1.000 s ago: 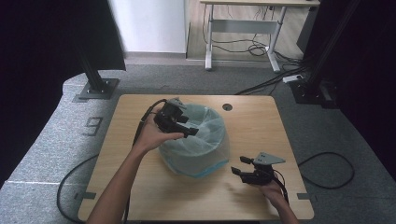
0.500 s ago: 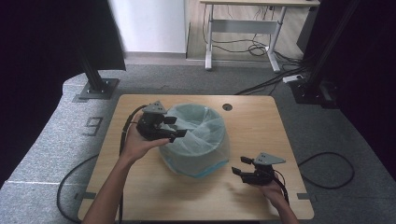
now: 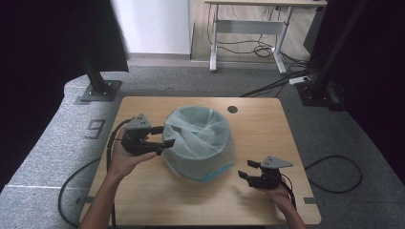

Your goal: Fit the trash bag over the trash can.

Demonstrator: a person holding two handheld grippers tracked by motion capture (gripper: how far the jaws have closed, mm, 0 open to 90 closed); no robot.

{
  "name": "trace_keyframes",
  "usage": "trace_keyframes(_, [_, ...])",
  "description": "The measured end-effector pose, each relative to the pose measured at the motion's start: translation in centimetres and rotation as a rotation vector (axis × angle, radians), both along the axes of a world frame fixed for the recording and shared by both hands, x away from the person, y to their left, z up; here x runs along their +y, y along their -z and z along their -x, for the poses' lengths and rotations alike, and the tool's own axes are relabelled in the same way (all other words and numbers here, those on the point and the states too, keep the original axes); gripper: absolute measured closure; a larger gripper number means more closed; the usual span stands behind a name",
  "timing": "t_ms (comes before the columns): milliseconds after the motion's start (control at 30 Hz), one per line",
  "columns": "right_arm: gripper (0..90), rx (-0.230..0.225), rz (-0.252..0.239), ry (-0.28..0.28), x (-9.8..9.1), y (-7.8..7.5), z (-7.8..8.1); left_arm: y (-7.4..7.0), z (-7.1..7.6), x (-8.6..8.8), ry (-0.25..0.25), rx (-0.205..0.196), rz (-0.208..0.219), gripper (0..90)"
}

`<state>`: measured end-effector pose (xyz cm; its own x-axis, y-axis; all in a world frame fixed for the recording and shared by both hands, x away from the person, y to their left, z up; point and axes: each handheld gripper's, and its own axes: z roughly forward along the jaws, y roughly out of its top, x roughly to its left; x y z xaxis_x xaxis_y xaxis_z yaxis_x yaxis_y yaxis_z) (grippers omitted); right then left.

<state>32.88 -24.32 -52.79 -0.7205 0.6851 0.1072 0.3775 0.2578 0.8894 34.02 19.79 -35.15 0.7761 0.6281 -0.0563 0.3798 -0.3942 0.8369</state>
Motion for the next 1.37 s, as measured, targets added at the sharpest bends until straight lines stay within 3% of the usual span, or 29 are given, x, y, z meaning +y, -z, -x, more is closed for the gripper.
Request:
trace_keyframes(433, [34.0,0.015,-0.006,0.026,-0.6,0.3,-0.1,2.6,1.3,3.6,-0.051,0.042,0.026,33.8])
trace_keyframes(1367, [33.9,0.026,-0.005,0.026,-0.4,0.5,-0.1,3.6,0.7,3.8,-0.055,0.081,0.014,32.7])
